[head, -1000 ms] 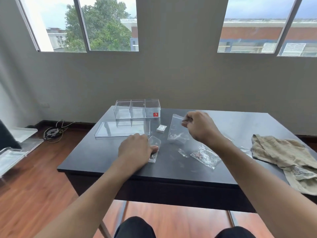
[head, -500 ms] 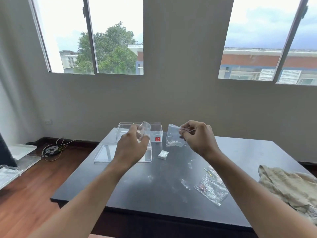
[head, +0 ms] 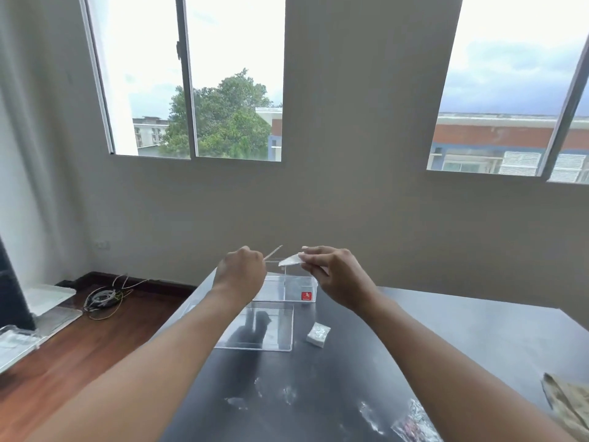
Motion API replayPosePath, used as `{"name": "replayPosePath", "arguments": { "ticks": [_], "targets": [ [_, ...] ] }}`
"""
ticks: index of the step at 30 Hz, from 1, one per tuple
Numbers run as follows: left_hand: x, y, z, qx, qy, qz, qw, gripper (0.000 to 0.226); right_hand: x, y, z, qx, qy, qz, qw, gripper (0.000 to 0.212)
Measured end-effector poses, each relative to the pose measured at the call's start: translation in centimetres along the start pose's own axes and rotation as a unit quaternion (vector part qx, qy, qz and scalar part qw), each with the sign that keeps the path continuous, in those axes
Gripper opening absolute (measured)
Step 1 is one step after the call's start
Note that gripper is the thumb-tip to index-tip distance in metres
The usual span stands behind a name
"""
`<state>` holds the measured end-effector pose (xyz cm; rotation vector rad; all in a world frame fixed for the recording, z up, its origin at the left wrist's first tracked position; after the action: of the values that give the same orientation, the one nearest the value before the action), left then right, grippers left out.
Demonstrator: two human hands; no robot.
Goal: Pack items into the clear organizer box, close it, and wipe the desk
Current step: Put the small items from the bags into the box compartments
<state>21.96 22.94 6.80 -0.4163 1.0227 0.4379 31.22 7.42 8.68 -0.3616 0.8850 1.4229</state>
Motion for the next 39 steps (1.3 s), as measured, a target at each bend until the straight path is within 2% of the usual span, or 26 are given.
{"name": "replayPosePath", "arguments": {
  "ticks": [3,5,7,9,11,14,18,20,23,26,29,31,36,39],
  "targets": [
    [1.3,-0.7,0.7,0.013,0.066,0.094,0.993,0.026,2.7,-1.6,0.6,0.017,0.082,-0.047,0.995,0.023],
    [1.7,-1.1,1.5,0.032,0.082,0.115,0.99,0.024,4.6,-2.6,0.2,0.034,0.162,-0.077,0.983,0.032],
    [1.8,-1.9,2.0,0.063,0.085,0.121,0.987,0.024,5.6,-3.1,0.0,0.045,0.209,-0.078,0.974,0.045],
    [2.2,-2.7,2.4,0.1,0.082,0.122,0.984,0.029,6.6,-2.7,0.0,0.007,0.247,-0.134,0.96,0.056],
    [2.4,-3.3,2.7,0.119,0.092,0.11,0.982,0.034,7.8,-2.6,0.0,-0.034,0.271,-0.203,0.941,0.055],
    [3.0,-3.0,3.3,0.105,0.123,0.064,0.985,0.039,8.8,-2.4,0.1,-0.074,0.262,-0.233,0.934,0.057],
    [2.9,-2.2,3.6,0.059,0.119,-0.062,0.989,0.039,7.8,-1.6,0.7,-0.123,0.175,-0.243,0.946,0.052],
    [2.9,-1.9,3.6,0.054,0.104,-0.103,0.988,0.044,6.8,-1.6,0.9,-0.123,0.128,-0.235,0.956,0.053],
    [2.9,-1.7,3.3,0.069,0.092,-0.127,0.985,0.036,6.1,-2.1,1.1,-0.102,0.09,-0.216,0.967,0.049],
    [2.2,-1.9,3.3,0.074,0.063,-0.152,0.984,0.028,6.9,-2.8,1.0,-0.083,0.119,-0.207,0.968,0.054],
    [1.2,-2.0,3.2,0.071,0.012,-0.125,0.99,0.027,8.2,-3.3,0.3,-0.074,0.166,-0.215,0.959,0.063],
    [1.2,-1.5,3.1,0.064,0.006,-0.122,0.99,0.024,8.5,-3.3,-0.1,-0.078,0.177,-0.225,0.955,0.067],
    [2.2,-0.5,1.5,0.082,-0.021,-0.205,0.975,0.019,8.1,-3.3,0.2,-0.06,0.186,-0.191,0.962,0.061],
    [2.2,-0.5,0.4,0.119,-0.049,-0.224,0.966,0.024,8.0,-3.8,0.1,-0.053,0.202,-0.174,0.962,0.061]
  ]
}}
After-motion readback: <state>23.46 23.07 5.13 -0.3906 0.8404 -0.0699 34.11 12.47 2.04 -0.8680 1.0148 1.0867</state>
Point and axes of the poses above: each hand's wrist, its own z-axis towards the middle knuckle, its own x-axis out of the palm, y = z × x, the point moved 10 cm from there along z, towards the middle knuckle, and after that the axes turned 5 degrees about -z, right-handed, at the moved point
